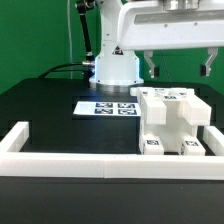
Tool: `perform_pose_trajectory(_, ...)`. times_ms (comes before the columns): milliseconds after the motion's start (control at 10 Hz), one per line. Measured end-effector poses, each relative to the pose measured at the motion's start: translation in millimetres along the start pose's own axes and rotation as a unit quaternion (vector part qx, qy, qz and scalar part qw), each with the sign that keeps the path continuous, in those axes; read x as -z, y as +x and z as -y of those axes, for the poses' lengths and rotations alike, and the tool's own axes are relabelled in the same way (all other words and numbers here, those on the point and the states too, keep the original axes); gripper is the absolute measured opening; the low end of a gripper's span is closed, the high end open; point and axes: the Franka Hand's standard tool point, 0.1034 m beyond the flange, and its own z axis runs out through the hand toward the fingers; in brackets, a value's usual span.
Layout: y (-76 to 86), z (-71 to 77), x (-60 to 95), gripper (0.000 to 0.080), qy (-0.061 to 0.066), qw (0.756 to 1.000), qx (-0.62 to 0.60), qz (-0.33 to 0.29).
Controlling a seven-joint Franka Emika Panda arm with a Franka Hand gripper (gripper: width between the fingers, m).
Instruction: Assemble chair
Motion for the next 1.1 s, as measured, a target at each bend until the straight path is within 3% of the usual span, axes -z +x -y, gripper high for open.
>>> perform_pose_trajectory(200, -26.8, 11.4, 11.1, 0.0648, 0.009, 1.0, -0.021, -0.001)
perform_pose_trajectory(400, -58.2, 24.1, 4.7, 0.0648, 0.012, 0.999, -0.046, -0.011)
perform_pose_trajectory(500, -65.1, 27.7, 0.2, 0.0648, 0.01, 0.999, -0.045, -0.007)
perform_pose_trajectory(900, -63.5, 25.6, 0.0, 0.0648, 0.009, 0.999, -0.047, -0.007)
perform_pose_trajectory(1100, -78.7, 34.4, 3.8, 0.0648, 0.013, 0.996, -0.083, -0.003)
